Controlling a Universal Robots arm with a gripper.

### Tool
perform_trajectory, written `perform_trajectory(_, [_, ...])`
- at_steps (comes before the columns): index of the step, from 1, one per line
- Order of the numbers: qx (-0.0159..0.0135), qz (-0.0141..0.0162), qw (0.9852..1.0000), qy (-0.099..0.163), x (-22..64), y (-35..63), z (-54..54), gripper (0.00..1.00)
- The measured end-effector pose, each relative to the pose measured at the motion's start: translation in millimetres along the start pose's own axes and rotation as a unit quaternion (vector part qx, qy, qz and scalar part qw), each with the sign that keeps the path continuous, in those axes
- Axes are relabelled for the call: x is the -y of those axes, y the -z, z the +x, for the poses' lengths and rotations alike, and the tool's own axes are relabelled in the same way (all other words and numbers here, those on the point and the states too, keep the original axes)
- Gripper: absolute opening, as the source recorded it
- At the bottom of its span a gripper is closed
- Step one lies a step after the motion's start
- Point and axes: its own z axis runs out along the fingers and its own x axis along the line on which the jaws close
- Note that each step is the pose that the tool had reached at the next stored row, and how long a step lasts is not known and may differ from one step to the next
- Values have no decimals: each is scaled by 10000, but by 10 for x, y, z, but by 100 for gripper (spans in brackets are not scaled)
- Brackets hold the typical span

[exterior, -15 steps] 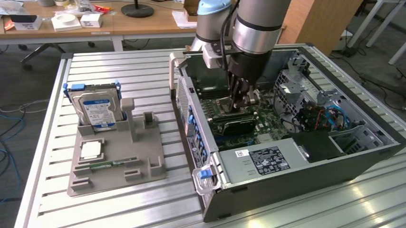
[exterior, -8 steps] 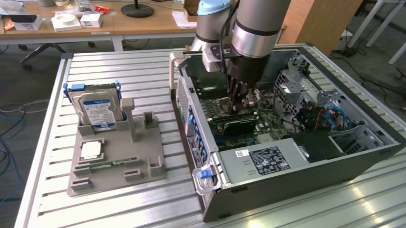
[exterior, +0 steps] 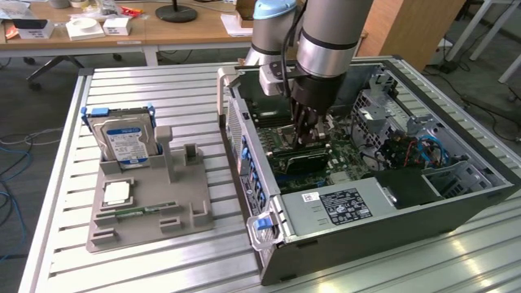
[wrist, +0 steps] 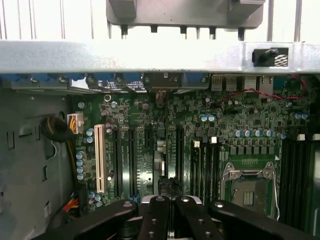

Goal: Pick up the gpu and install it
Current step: 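Press down on the gpu until it lock into place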

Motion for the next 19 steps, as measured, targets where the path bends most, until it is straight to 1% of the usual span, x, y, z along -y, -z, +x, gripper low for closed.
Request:
perform_trajectory(5, [2, -1, 10000, -1, -9, -46, 2, 10])
perform_trajectory(10, [2, -1, 10000, 1, -20, -133, 5, 10])
perform_trajectory(19, [2, -1, 10000, 1, -26, -149, -7, 10])
